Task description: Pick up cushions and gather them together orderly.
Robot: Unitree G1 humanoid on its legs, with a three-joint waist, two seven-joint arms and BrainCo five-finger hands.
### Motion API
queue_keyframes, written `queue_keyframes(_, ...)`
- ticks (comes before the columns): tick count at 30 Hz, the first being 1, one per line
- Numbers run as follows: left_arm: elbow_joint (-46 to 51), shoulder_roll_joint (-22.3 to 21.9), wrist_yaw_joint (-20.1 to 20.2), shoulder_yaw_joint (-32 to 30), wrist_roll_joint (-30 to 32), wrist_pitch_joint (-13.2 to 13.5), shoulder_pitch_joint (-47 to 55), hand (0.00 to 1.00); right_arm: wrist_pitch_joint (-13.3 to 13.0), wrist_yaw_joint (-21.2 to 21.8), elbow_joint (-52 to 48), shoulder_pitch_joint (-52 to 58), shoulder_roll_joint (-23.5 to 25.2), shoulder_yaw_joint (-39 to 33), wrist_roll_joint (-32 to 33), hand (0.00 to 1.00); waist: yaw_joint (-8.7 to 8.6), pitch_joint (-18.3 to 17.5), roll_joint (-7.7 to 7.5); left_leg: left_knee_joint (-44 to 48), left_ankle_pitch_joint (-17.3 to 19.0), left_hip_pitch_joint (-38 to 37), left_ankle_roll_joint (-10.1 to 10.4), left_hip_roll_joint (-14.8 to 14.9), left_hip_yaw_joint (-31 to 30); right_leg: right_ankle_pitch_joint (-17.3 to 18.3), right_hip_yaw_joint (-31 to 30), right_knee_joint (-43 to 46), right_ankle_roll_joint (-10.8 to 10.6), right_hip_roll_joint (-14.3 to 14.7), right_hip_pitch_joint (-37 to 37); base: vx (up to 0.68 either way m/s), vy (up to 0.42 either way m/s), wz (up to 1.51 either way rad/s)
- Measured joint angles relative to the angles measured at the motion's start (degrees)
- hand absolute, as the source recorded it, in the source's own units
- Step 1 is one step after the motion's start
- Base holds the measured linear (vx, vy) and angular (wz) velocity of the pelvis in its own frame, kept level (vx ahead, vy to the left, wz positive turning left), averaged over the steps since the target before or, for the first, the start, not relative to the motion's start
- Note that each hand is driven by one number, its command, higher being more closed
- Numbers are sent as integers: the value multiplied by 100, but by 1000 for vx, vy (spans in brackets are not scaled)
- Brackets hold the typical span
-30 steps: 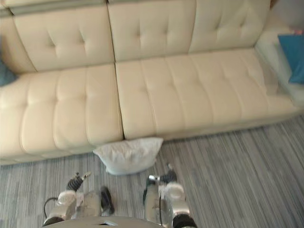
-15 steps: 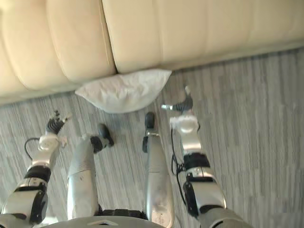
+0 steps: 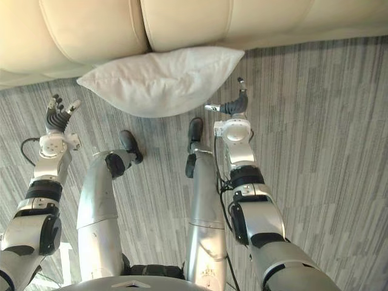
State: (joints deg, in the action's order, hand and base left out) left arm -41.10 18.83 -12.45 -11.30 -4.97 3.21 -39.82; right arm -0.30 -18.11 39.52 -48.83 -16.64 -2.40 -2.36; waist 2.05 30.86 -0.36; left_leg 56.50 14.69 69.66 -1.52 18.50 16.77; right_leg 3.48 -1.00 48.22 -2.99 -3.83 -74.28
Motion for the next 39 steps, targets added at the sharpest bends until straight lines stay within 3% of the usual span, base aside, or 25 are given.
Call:
queue_keyframes(6,6,-4,-55,96,2,-2,-476,0,21,2,171,-668,53,417,95,0,-18,100,-1,163,-113,432,0,18,-61,-38,2,226,4,-1,-453,-50,-22,4)
queue_keyframes(7,9,-8,-120,237,8,0,-577,0,32,-1,218,-770,102,432,95,100,-16,100,-1,204,-120,523,5,16,-77,-36,5,274,7,-2,-536,-40,-17,3)
queue_keyframes(8,8,-33,-124,307,8,0,-653,100,32,-12,218,-826,169,441,94,100,-22,101,0,245,-120,585,6,21,-89,-31,9,321,8,-2,-603,-48,-20,3)
queue_keyframes(19,225,-749,-671,537,73,-40,-880,100,-70,-637,-99,-825,976,441,569,100,-84,101,1,172,-135,634,34,34,-76,-53,25,292,32,14,-694,-43,-23,0)
queue_keyframes(28,1042,-703,-898,754,25,-28,-561,100,-79,-883,-1339,-161,1041,455,662,100,-118,100,1,242,-174,596,50,100,-102,-91,36,306,90,81,-645,-26,-18,-4)
queue_keyframes(39,2030,-654,-925,1056,-161,120,349,100,-234,-829,-2327,882,1039,767,521,100,-71,82,5,-691,-371,-677,208,-25,-94,-337,210,-770,165,108,758,-42,-41,-3)
